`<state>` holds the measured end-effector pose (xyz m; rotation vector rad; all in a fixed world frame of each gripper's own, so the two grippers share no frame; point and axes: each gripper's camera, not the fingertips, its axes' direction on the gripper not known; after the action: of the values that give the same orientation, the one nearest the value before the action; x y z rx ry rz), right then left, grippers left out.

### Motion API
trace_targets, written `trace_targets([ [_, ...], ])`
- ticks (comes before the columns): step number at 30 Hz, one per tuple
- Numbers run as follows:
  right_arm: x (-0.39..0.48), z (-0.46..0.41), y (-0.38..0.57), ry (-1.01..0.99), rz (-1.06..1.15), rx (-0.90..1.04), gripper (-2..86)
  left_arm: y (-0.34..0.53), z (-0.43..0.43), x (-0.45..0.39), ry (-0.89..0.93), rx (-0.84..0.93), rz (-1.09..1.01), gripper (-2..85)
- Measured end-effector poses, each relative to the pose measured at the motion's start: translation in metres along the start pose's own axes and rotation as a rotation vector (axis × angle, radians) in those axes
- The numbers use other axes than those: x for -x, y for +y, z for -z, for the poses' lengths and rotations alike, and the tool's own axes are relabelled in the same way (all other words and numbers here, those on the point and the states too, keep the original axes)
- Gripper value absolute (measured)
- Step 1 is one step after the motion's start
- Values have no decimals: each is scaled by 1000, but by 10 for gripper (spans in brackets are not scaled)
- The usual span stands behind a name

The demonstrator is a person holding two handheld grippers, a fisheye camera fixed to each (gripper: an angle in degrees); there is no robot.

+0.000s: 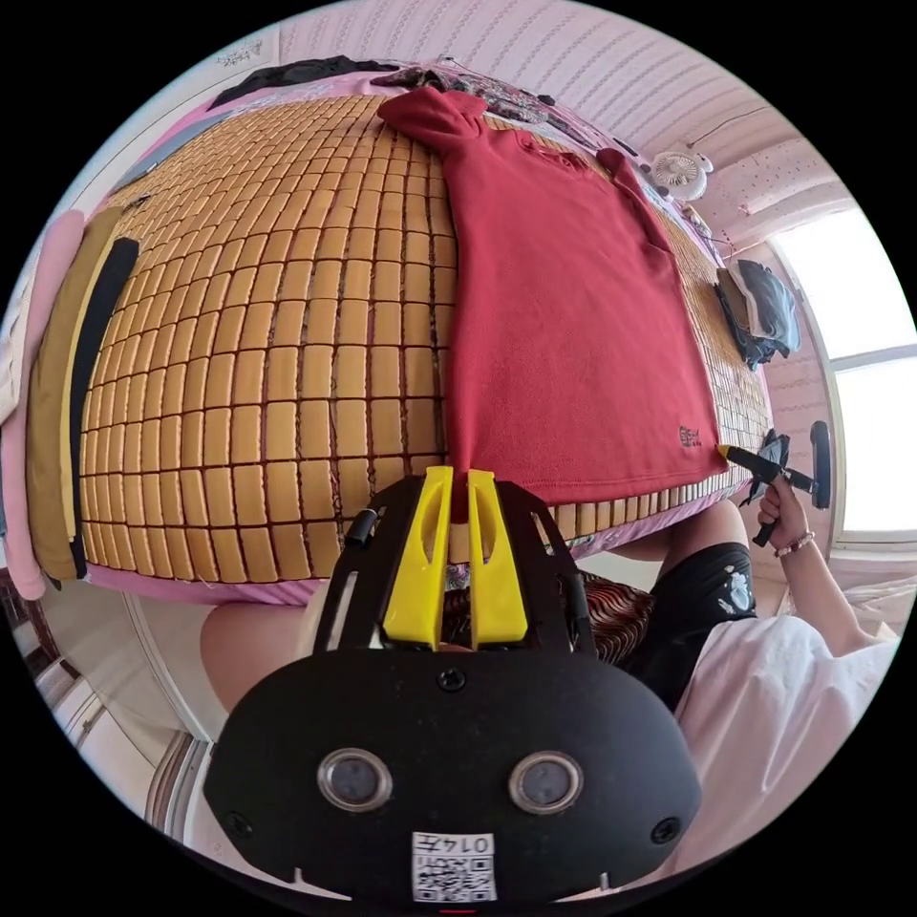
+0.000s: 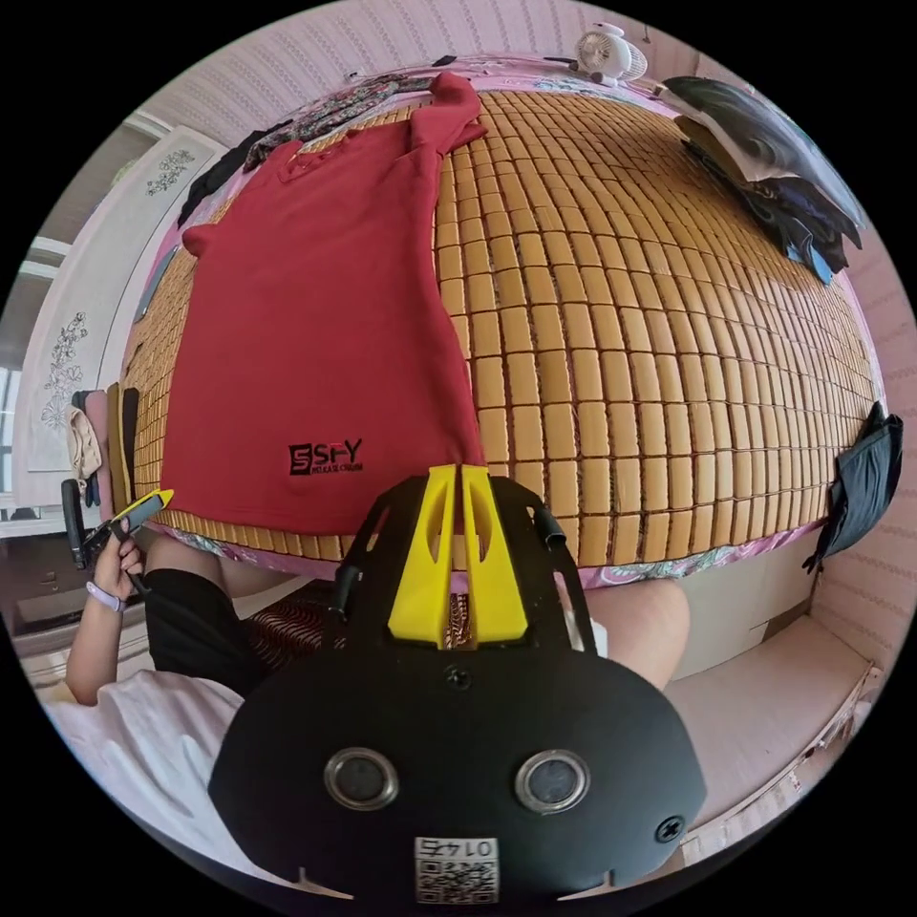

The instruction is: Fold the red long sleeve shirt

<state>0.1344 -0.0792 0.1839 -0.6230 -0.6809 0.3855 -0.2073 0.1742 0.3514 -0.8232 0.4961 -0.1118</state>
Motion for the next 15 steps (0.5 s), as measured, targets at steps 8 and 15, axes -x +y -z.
trace_targets([
  [8, -33, 17, 41, -31, 202, 205, 5, 27, 10, -10, -15, 5, -86, 35],
  [15, -92, 87, -41, -39, 162, -37, 72, -30, 26, -47, -4, -147, -200, 13],
])
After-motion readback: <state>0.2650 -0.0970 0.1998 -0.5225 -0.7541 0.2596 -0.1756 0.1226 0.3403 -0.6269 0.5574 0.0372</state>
